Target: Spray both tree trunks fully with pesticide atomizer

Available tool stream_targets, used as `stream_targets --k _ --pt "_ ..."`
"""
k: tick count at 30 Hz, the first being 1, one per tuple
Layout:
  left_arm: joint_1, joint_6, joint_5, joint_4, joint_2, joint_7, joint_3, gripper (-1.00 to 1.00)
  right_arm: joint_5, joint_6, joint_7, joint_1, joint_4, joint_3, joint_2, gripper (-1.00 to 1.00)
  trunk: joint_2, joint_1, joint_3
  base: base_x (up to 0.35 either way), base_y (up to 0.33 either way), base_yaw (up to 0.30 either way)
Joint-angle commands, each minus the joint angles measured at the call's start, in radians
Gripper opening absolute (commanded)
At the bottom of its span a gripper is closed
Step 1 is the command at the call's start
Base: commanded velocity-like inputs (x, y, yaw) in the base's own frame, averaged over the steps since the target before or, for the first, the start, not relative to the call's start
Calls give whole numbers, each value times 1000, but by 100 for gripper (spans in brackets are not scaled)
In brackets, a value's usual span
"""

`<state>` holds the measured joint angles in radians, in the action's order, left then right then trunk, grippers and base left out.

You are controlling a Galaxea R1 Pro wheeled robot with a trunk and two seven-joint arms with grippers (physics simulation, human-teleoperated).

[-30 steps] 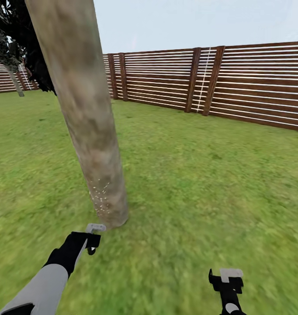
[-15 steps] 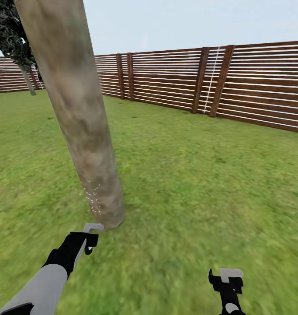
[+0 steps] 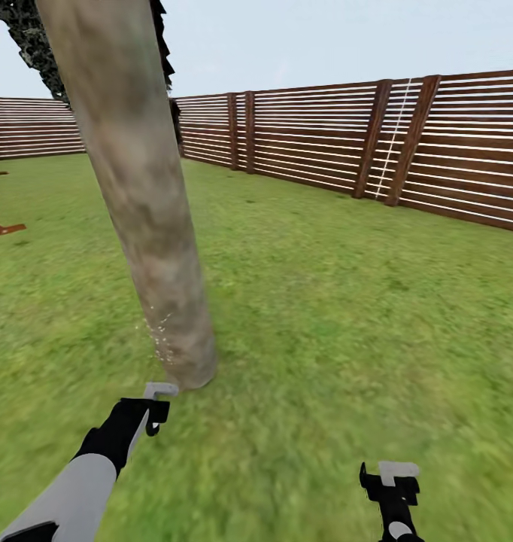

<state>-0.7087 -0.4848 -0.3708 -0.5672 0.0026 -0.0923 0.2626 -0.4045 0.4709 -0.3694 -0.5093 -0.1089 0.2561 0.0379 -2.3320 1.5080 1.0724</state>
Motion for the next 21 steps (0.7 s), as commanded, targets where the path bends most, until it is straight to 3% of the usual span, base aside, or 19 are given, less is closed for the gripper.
stream_targets --k 1,14,17,21 --pt "0 0 0 0 -1 0 0 -100 0 0 1 0 0 0 1 100 0 0 0 9 -273 6" --pt "0 0 0 -2 3 0 7 -100 -2 0 0 9 -2 0 0 100 0 0 0 -40 -276 9" --pt "0 1 0 -2 4 0 61 -100 -2 0 0 9 -2 0 -1 100 0 0 0 0 -281 224" --pt "0 2 0 -2 4 0 73 -100 -2 0 0 9 -2 0 -1 100 0 0 0 0 -281 274"
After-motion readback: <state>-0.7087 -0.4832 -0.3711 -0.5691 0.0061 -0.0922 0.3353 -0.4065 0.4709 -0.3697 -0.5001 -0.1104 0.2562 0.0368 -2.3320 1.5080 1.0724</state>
